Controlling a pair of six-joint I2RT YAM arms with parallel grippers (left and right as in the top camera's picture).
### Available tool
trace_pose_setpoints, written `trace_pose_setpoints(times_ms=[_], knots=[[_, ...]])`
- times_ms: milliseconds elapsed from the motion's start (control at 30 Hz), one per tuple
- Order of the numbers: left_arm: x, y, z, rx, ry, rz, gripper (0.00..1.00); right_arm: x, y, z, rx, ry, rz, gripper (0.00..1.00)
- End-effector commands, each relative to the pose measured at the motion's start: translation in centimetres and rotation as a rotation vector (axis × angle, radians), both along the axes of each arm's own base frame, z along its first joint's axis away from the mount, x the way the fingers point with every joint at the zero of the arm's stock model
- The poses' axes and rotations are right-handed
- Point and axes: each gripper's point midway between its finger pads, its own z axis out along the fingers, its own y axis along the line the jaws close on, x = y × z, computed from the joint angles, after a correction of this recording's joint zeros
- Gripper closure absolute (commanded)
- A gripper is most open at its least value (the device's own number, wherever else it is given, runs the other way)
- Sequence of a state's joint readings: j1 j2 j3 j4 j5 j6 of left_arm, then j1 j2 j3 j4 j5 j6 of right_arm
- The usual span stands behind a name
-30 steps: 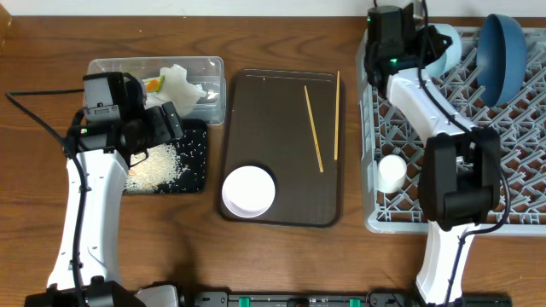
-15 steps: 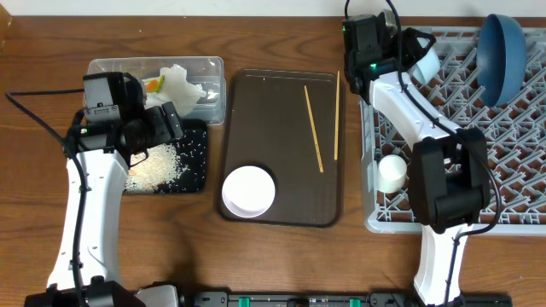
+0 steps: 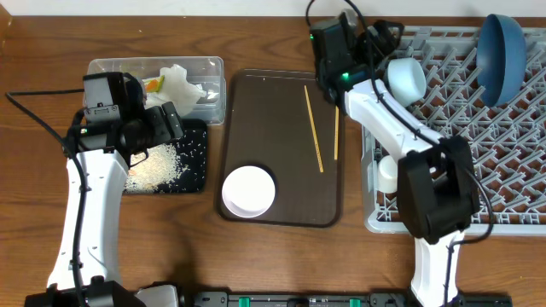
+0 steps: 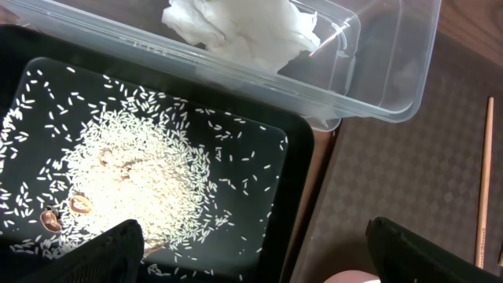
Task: Sort waste into correct bins and load items into the dishwasher rack
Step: 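Reach the right gripper to the pink bowl and grasp it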
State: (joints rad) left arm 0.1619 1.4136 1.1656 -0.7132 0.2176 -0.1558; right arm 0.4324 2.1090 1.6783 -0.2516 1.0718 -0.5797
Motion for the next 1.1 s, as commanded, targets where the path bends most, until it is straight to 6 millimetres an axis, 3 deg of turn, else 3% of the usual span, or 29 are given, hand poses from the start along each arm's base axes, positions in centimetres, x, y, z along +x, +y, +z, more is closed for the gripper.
trace_pose_setpoints(times_ms=[0, 133, 267, 433, 667, 833, 1067], knots=[[0.1, 0.3, 0.1, 0.015, -0.001, -0.003, 0.07, -0.8, 2.7, 3.7, 0.233, -0.091, 0.106, 0.01], [0.1, 0.3, 0.1, 0.015, -0.001, -0.004, 0.07, -4.6, 8.6, 1.5, 0.657, 0.128, 0.306, 0.01], [0.1, 0.3, 0.1, 0.015, -0.001, -0.004, 0.07, -11.7, 15.3, -1.0, 1.115, 0.500, 0.420, 0.01], [0.1, 0.3, 0.1, 0.015, -0.001, -0.003, 0.07, -18.4, 20.6, -4.0, 1.341, 0.843, 0.505, 0.16], [0.1, 0.3, 0.1, 0.015, -0.001, -0.003, 0.07, -22.5, 22.5, -11.2, 1.367, 0.894, 0.189, 0.29], [0.1, 0.3, 0.1, 0.015, -0.001, -0.004, 0.07, -24.3, 23.9, -13.1, 1.335, 0.860, 0.126, 0.39], [0.1, 0.3, 0.1, 0.015, -0.001, -0.003, 0.07, -25.3, 23.4, -14.5, 1.226, 0.744, 0.023, 0.62]])
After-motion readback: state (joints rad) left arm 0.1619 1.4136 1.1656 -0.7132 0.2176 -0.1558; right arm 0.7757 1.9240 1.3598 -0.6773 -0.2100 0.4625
